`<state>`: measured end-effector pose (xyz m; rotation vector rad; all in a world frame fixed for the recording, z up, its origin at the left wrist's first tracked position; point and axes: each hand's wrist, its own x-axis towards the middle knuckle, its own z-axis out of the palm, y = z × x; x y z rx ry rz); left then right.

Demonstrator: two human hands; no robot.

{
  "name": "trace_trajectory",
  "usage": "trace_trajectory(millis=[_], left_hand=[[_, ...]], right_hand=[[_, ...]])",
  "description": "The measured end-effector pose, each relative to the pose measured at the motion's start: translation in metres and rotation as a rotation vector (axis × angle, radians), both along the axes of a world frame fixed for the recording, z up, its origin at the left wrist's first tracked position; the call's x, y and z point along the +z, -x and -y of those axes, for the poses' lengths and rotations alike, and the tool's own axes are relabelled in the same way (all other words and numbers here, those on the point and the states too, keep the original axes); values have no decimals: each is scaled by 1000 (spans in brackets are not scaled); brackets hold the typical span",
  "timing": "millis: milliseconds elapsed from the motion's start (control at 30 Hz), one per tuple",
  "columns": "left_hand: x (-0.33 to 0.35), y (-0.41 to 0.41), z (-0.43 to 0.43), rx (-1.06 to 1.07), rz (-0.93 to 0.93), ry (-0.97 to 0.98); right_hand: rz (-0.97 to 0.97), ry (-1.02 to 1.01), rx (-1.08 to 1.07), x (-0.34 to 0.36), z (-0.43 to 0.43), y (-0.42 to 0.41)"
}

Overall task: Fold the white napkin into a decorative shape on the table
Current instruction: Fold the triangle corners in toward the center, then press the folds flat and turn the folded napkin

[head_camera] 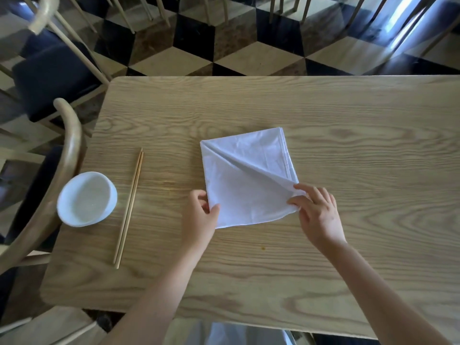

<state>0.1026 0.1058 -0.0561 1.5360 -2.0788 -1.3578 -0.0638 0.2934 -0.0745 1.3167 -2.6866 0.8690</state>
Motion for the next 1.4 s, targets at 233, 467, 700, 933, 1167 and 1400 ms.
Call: trace_trajectory(millis=[233, 467, 700, 933, 1167, 1400], left_hand=[[8, 41, 19, -561, 67, 585], [-12, 66, 44, -833, 62, 756], [-28, 63, 51, -784, 241, 731], [-29, 76, 26, -755, 288, 730], [-46, 84, 16, -773, 372, 729], [-47, 86, 55, -627, 405, 684]], right_hand=[[65, 114, -117, 17, 12, -18], [-61, -104, -44, -7, 7, -12], [-122, 2, -17, -18, -2, -12], [-74, -94, -125, -3, 25, -22], [-45, -459, 116, -12, 45, -25], [-114, -504, 141, -14, 19, -15]])
